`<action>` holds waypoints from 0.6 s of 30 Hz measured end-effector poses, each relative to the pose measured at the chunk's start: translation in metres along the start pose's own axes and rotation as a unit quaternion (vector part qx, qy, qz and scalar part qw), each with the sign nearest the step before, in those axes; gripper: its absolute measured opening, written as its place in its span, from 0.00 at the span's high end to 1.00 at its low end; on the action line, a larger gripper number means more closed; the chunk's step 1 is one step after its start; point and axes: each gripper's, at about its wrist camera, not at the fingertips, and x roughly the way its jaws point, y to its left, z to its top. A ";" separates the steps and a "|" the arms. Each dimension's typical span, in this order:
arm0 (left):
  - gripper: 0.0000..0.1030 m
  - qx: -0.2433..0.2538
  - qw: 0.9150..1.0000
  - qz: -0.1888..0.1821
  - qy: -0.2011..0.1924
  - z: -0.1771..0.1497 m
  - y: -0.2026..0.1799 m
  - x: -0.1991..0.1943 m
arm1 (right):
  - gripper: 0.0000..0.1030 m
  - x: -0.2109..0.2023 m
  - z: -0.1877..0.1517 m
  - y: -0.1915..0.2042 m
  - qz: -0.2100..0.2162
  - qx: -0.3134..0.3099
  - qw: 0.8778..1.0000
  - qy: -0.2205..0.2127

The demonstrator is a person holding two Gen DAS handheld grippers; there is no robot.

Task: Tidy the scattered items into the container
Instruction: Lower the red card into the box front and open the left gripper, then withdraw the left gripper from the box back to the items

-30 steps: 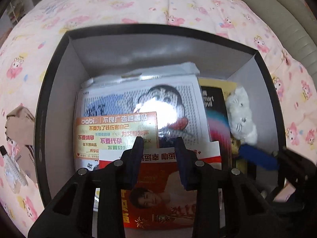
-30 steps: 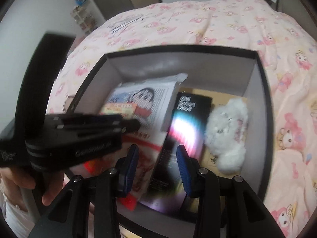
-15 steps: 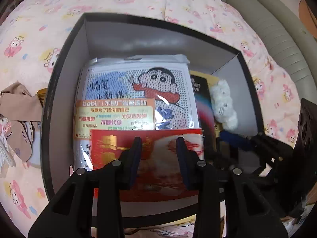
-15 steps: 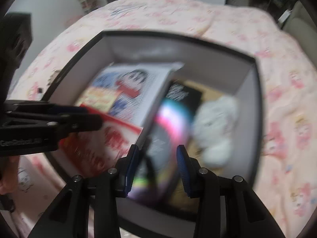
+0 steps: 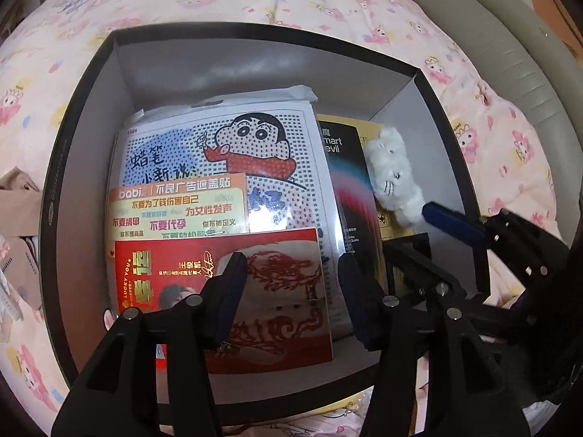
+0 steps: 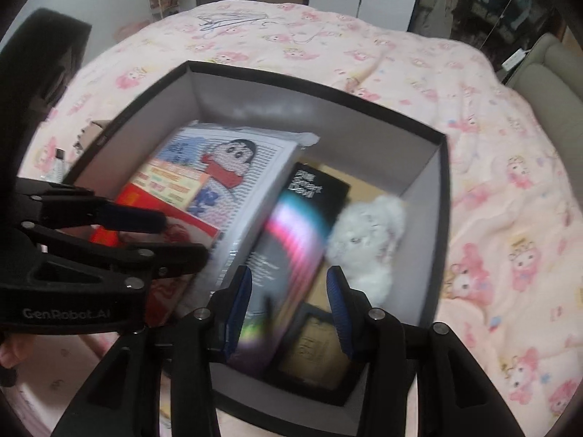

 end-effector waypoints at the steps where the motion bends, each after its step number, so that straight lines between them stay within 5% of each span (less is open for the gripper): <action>1: 0.48 0.001 1.000 0.004 0.000 -0.001 0.000 0.000 | 0.62 0.000 0.001 -0.001 -0.005 0.000 1.000 0.001; 6: 0.45 0.006 0.996 0.085 0.007 -0.005 0.005 0.005 | 0.62 0.007 0.007 -0.009 -0.006 0.022 1.000 -0.001; 10: 0.44 -0.018 0.995 0.101 0.005 -0.006 0.023 0.000 | 0.62 0.008 0.009 -0.014 0.049 0.054 0.997 -0.006; 13: 0.46 -0.034 0.996 0.076 -0.005 -0.009 0.032 -0.008 | 0.62 0.010 0.009 -0.016 0.081 0.082 0.993 -0.005; 18: 0.46 -0.023 0.999 0.029 -0.008 -0.016 0.023 -0.011 | 0.61 0.018 0.006 -0.019 0.077 0.115 0.990 0.005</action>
